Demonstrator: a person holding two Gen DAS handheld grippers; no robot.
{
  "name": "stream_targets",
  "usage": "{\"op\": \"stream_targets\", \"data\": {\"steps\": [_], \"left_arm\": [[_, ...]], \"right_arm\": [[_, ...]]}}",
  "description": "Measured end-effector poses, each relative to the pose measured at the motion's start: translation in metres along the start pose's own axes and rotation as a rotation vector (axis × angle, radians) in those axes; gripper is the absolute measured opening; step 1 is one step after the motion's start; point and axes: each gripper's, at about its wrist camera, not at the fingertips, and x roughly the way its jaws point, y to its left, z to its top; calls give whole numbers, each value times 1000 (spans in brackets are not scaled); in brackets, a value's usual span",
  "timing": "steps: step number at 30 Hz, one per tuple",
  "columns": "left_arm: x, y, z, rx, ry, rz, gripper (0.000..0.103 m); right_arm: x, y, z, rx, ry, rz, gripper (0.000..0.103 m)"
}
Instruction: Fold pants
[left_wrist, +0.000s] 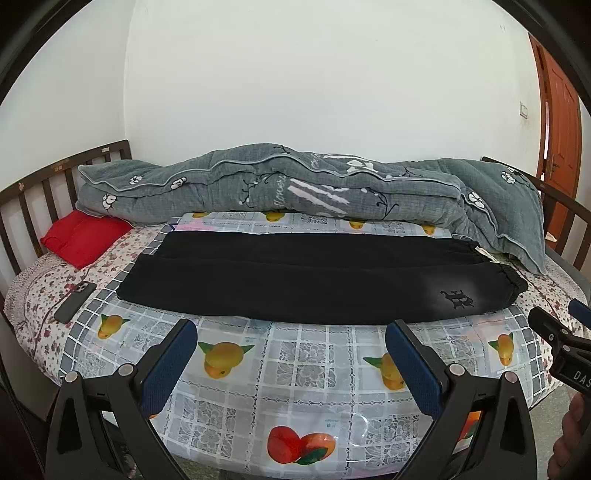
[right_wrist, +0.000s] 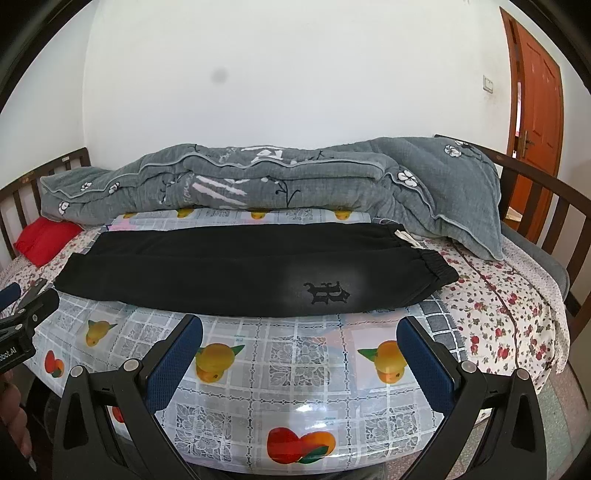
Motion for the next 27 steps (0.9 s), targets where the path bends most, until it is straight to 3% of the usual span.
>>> {"op": "stream_targets", "data": {"steps": [27], "left_arm": [[-2,-4,-1,-3,-2,-2,102]], "right_arm": [[-3,3,-4,-4,-4,-7,103]]}}
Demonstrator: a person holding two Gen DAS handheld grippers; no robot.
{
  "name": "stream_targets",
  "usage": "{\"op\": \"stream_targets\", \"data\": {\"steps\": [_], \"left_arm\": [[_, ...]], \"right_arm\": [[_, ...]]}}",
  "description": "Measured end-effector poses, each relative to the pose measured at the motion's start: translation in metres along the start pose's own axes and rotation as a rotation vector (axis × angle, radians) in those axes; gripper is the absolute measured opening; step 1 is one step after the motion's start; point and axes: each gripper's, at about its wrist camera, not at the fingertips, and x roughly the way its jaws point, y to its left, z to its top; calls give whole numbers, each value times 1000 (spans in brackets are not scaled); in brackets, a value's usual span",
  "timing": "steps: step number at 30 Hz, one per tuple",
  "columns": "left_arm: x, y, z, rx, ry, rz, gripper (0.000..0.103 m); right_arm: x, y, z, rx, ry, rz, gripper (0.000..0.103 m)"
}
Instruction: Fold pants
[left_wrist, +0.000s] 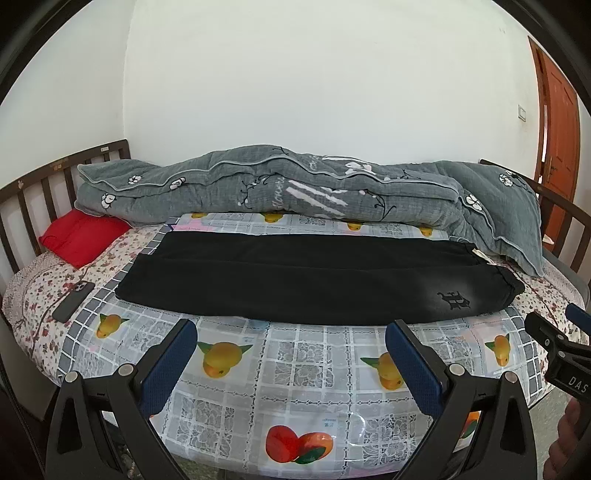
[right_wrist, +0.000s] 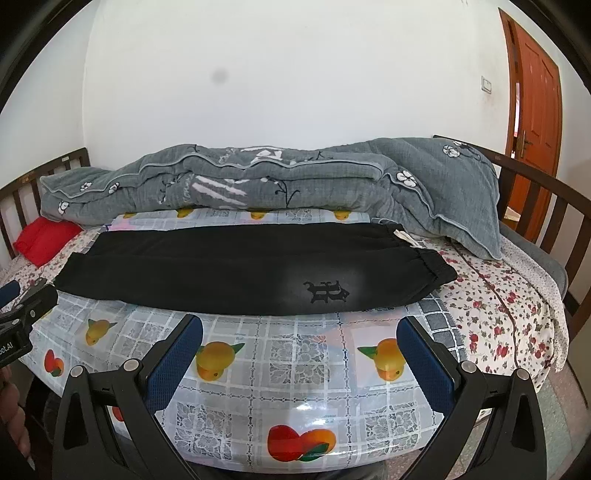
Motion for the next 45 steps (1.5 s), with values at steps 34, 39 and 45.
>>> {"op": "stream_targets", "data": {"steps": [34,39,45], "left_arm": [[148,91,-52,-220,208,-65,82],[184,134,-75,-327,248,-60,77],[210,169,-69,-400,222,-82,77]], "right_arm": [[130,-47,-55,11,120,-108,91],[170,-93,-69,190,183,-26,76],[202,-118,-64,332,162,70,75]]}}
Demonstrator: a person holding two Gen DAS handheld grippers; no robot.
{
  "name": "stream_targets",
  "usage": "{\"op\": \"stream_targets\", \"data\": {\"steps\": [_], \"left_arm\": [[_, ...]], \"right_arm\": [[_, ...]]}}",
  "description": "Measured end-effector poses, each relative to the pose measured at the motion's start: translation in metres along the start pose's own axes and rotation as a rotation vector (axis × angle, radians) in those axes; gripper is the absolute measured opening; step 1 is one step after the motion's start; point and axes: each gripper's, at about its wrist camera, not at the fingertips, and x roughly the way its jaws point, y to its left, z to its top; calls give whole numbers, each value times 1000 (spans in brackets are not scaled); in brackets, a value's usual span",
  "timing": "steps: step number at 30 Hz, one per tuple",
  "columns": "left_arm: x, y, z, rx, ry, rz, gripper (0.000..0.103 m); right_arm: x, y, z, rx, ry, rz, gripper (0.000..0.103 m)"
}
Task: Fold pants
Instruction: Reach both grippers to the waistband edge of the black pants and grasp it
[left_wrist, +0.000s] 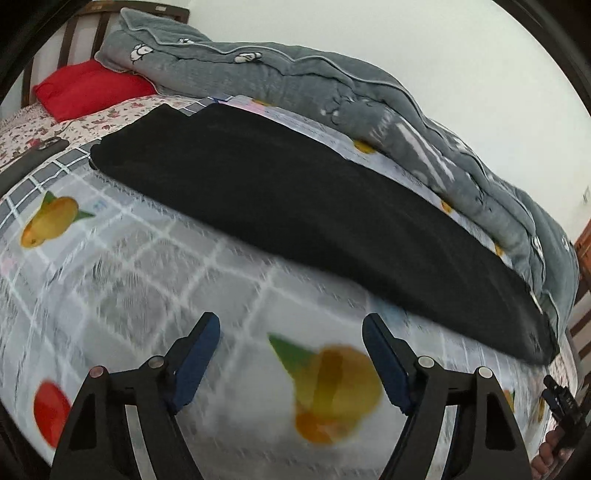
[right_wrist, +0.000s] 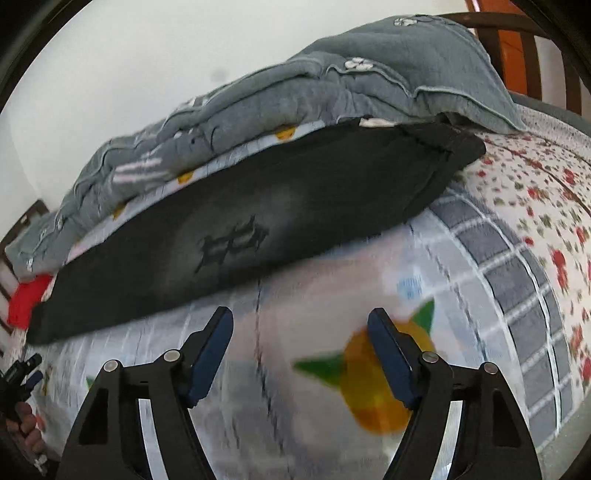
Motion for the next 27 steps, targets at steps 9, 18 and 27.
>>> {"op": "stream_targets", "data": {"steps": [9,18,27], "left_arm": [[44,32,50,-240,24,-63,45],[25,8,90,-104,-42,27,6],[35,-33,142,51,-187,72,7]], "right_arm": [[54,8,40,79,39,39,67],[36,27,81,-2,-66,59,15],[61,56,131,-56,-132,67,14]]}}
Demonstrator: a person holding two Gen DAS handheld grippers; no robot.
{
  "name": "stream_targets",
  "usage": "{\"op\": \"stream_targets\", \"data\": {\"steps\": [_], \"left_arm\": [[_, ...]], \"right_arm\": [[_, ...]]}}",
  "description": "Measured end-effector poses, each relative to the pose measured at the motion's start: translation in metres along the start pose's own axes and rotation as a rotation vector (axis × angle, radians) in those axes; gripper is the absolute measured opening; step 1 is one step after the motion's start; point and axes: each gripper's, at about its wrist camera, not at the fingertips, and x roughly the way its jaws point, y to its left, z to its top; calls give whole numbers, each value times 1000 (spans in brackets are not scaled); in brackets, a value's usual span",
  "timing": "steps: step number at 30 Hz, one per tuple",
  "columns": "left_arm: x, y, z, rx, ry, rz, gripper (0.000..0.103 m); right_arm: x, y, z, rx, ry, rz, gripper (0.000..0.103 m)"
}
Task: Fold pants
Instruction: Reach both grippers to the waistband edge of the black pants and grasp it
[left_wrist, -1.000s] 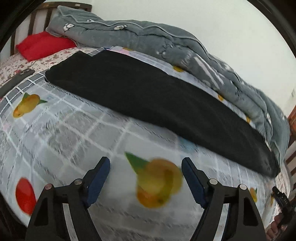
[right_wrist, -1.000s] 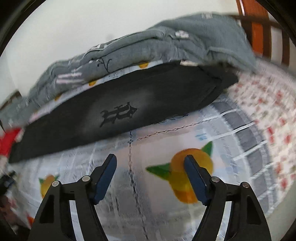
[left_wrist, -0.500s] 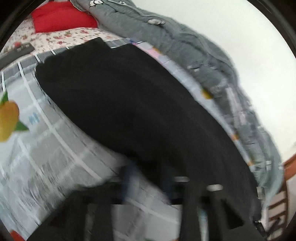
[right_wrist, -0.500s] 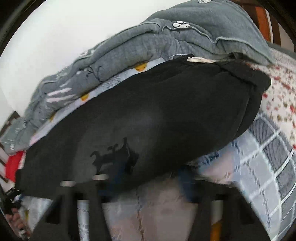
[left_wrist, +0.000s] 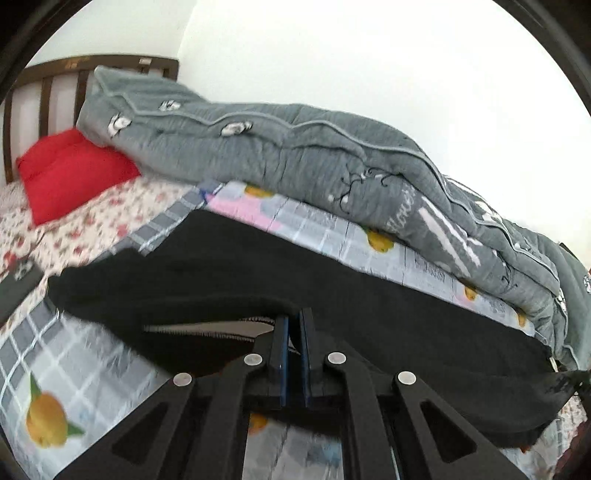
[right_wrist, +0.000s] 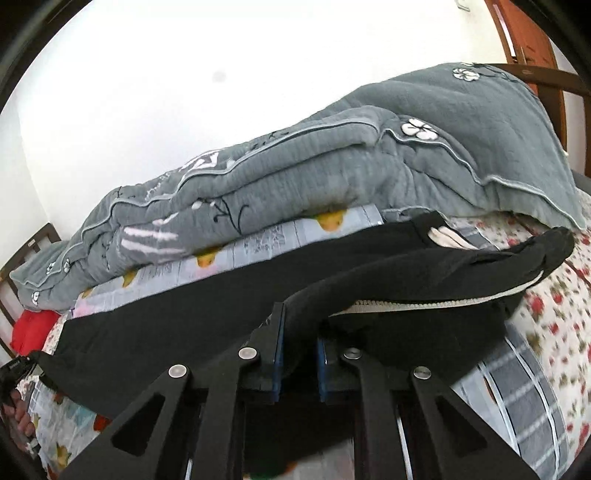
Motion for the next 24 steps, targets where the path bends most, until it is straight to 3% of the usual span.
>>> {"op": "stream_targets", "data": {"steps": [9,16,20,24], "left_arm": [[67,-23,26,10,-30,30,7],[109,-41,21,111,-74,95,8],[121,-37,13,102,-53,94,10],[125,-35,12,85,-39,101,25]], "right_arm": [[72,12,36,10,7,-28,14],[116,5,35,79,23,-36,14],[133,2,26,90,56,-33,18],[149,4,14,75,118,-47,21]]}}
